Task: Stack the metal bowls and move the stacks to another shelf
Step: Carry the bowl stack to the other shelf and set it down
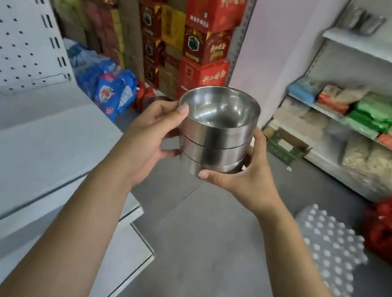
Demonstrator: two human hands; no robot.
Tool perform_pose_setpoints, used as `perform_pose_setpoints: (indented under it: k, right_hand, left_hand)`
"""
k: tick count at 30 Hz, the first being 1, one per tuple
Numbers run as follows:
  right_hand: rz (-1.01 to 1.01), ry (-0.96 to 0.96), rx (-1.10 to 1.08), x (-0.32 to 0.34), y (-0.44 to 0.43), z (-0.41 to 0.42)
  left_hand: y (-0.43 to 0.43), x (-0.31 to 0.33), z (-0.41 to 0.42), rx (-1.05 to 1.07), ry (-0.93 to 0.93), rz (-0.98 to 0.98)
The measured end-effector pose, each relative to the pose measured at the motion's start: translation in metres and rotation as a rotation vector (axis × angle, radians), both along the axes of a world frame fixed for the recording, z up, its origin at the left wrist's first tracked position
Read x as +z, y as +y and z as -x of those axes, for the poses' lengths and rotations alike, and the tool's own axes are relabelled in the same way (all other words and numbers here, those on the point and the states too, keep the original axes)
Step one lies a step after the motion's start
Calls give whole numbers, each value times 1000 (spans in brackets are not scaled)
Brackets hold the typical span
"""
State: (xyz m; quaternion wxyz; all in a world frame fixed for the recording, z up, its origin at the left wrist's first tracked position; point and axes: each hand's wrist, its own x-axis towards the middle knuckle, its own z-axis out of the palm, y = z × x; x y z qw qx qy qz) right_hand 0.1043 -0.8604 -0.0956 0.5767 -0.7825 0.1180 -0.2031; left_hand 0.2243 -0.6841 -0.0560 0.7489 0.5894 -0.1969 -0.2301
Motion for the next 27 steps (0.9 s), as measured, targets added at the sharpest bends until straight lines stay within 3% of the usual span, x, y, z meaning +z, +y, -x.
perform_pose_setpoints:
  k: [16,27]
  right_hand:
    - [-42,40,-514,1,-212,117]
    - [-72,-17,-742,13,-377,64]
  left_hand:
    - [-296,0,44,-491,63,-59]
    - [-503,26,-28,-757,-205,-140]
